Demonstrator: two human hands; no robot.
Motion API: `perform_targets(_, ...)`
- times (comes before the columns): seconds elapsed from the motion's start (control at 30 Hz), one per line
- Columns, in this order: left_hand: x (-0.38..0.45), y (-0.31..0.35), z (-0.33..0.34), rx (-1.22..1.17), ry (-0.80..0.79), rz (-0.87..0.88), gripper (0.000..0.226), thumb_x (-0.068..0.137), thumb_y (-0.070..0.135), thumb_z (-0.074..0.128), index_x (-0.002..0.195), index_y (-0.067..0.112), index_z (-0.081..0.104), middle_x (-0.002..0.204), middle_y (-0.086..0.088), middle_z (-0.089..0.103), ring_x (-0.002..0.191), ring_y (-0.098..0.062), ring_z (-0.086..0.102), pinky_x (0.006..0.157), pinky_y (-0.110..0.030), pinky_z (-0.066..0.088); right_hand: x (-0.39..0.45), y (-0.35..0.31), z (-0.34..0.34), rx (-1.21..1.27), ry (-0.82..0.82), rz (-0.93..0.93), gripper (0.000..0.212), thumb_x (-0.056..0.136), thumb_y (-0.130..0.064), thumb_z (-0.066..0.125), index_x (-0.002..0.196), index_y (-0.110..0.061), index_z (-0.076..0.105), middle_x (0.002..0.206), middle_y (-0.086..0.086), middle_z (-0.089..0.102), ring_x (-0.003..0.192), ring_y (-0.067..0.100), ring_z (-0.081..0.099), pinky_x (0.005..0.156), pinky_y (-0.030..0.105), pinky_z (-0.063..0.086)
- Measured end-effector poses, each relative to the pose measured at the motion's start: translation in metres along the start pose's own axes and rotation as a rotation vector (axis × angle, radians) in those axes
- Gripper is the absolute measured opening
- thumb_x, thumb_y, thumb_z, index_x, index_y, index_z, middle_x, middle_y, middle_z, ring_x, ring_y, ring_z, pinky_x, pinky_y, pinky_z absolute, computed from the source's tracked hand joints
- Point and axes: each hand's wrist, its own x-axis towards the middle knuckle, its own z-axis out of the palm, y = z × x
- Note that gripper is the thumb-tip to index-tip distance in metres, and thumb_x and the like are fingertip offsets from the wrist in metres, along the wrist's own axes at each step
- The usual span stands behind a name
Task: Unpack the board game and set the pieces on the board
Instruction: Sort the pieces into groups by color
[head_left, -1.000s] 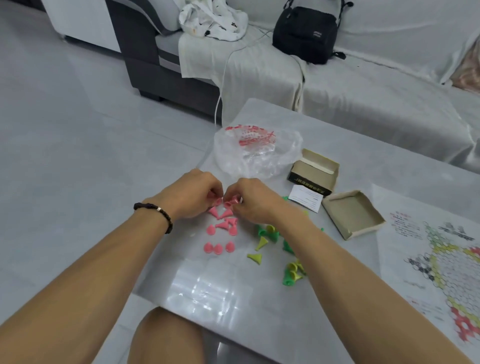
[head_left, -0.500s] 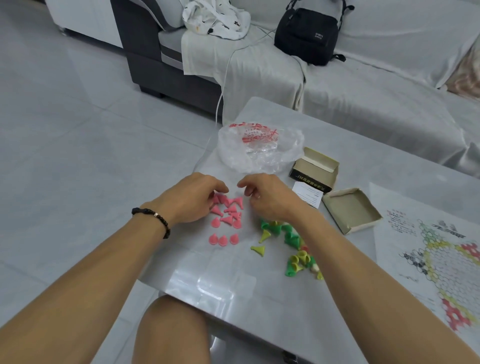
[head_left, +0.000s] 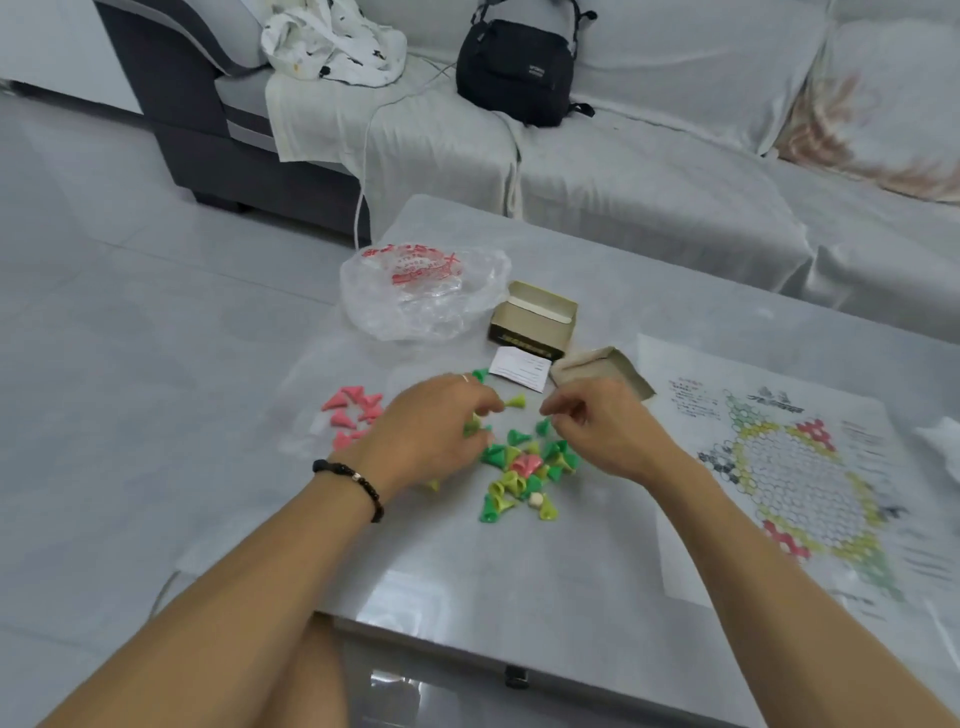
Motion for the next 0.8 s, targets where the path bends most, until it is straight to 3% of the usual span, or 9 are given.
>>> perform_targets(0.1, 0.009, 0.021, 0.017, 0.057, -0.083, 0.052, 0.028, 0.090, 0.032, 0.060, 0.117, 0.025, 0.062, 0.105, 0.007, 0.059, 0.097, -0.012, 0.054, 0.084, -0.031, 0.047, -0.015, 0.005, 0.007, -0.006, -0.074, -0.046, 0.017, 0.084, -0.018, 0.066, 0.098, -0.019, 0.074, 0.091, -0.002, 0.067, 0.071, 0.004, 0.054, 0.067, 0.013, 0.041)
perform_targets(0.23, 0.015, 0.029, 0.027, 0.105, -0.153, 0.042, 0.019, 0.089, 0.033, 0.060, 0.104, 0.027, 0.070, 0.097, 0.005, 0.060, 0.094, -0.015, 0.056, 0.076, -0.031, 0.047, -0.018, 0.005, 0.024, -0.078, -0.086, -0.091, 0.016, 0.082, -0.032, 0.066, 0.095, -0.025, 0.073, 0.086, -0.004, 0.054, 0.081, 0.017, 0.054, 0.071, 0.035, 0.047)
perform_targets(0.4, 0.018, 0.031, 0.031, 0.170, -0.166, 0.036, 0.016, 0.088, 0.031, 0.062, 0.100, 0.026, 0.072, 0.094, 0.004, 0.065, 0.090, -0.018, 0.059, 0.073, -0.035, 0.050, -0.019, 0.012, 0.030, -0.158, -0.098, -0.093, 0.015, 0.086, -0.032, 0.064, 0.097, -0.027, 0.072, 0.091, -0.004, 0.051, 0.088, 0.020, 0.057, 0.066, 0.031, 0.043)
perform_targets(0.5, 0.019, 0.032, 0.034, 0.156, -0.151, 0.021, 0.017, 0.088, 0.036, 0.064, 0.100, 0.026, 0.072, 0.093, 0.006, 0.068, 0.087, -0.015, 0.060, 0.070, -0.030, 0.048, -0.021, 0.014, 0.030, -0.141, -0.076, -0.098, 0.023, 0.085, -0.034, 0.064, 0.107, -0.029, 0.069, 0.097, -0.004, 0.050, 0.091, 0.018, 0.056, 0.070, 0.034, 0.046)
perform_targets(0.63, 0.019, 0.032, 0.038, 0.166, -0.090, -0.015, 0.012, 0.087, 0.031, 0.066, 0.096, 0.027, 0.072, 0.091, 0.006, 0.069, 0.081, -0.014, 0.057, 0.068, -0.028, 0.045, -0.021, 0.014, 0.033, -0.116, -0.056, -0.099, 0.020, 0.086, -0.033, 0.065, 0.105, -0.028, 0.070, 0.099, -0.005, 0.050, 0.093, 0.017, 0.055, 0.068, 0.031, 0.041)
perform_targets(0.8, 0.018, 0.029, 0.037, 0.101, -0.084, -0.024, 0.011, 0.086, 0.027, 0.066, 0.094, 0.029, 0.073, 0.089, 0.009, 0.070, 0.079, -0.010, 0.056, 0.069, -0.027, 0.045, -0.021, 0.014, 0.032, -0.092, -0.057, -0.091, 0.021, 0.086, -0.035, 0.066, 0.105, -0.027, 0.070, 0.103, -0.004, 0.052, 0.094, 0.016, 0.054, 0.074, 0.034, 0.047)
